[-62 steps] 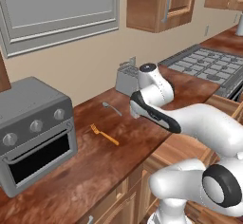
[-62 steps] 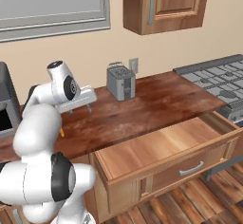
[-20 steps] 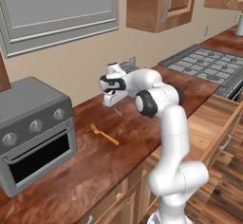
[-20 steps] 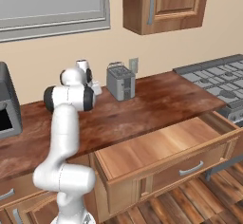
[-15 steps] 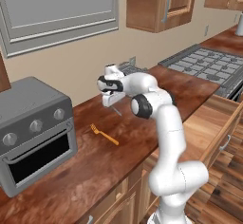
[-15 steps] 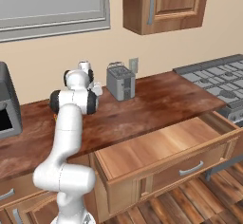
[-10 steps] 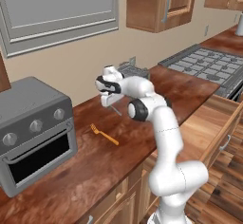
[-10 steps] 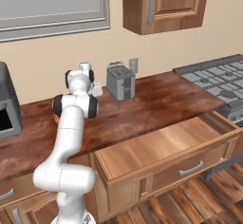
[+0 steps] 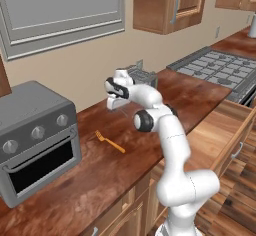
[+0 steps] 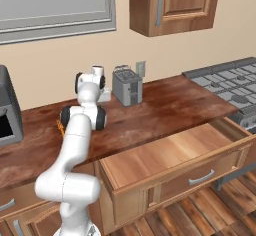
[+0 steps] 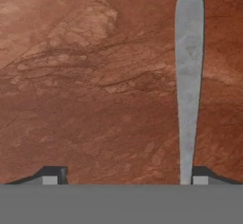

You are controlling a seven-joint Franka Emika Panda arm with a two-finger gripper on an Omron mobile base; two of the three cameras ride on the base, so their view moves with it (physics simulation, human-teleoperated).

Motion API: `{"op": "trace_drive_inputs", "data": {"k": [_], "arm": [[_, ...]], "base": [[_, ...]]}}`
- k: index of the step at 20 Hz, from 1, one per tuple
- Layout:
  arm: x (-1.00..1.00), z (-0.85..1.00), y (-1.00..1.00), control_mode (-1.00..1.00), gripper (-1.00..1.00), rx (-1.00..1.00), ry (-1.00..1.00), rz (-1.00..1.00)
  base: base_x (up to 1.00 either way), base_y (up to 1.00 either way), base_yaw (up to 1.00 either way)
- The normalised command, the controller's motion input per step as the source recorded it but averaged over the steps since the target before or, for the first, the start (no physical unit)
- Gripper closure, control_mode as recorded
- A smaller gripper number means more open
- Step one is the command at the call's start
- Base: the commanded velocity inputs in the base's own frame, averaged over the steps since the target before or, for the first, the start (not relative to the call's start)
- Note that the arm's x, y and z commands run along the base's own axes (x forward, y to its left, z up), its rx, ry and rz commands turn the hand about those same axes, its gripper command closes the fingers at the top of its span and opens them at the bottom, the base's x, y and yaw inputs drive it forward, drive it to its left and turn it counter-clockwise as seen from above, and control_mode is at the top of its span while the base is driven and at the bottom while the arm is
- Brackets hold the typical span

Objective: Organize the utensils by type. Pick up the wooden spoons from the counter and place them in the open cabinet. Then pick up the metallic utensils from the counter and place them in the open drawer.

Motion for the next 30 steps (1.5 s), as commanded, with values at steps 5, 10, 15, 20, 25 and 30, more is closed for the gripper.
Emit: {"op": "trace_drive_inputs", "data": {"k": [5, 10, 15, 20, 25, 30], "arm": [[-0.02, -0.69, -0.07, -1.0, -1.0, 0.11, -0.22, -0.1], [-0.56, -0.94, 0.0, -1.0, 1.0, 0.0, -0.28, -0.15], [-0.84, -0.88, -0.05, -1.0, 1.0, 0.0, -0.21, -0.22], [-0.96, -0.52, -0.48, -1.0, 1.0, 0.14, -0.21, -0.28], [-1.0, -0.05, -0.67, -1.0, 1.0, 0.26, -0.24, -0.27], [-1.0, 0.24, -0.5, -1.0, 1.0, 0.18, -0.33, -0.22]], "base": [[0.0, 0.0, 0.0], [0.0, 0.0, 0.0], [0.0, 0.0, 0.0], [0.0, 0.0, 0.0], [0.0, 0.0, 0.0], [0.0, 0.0, 0.0]]}}
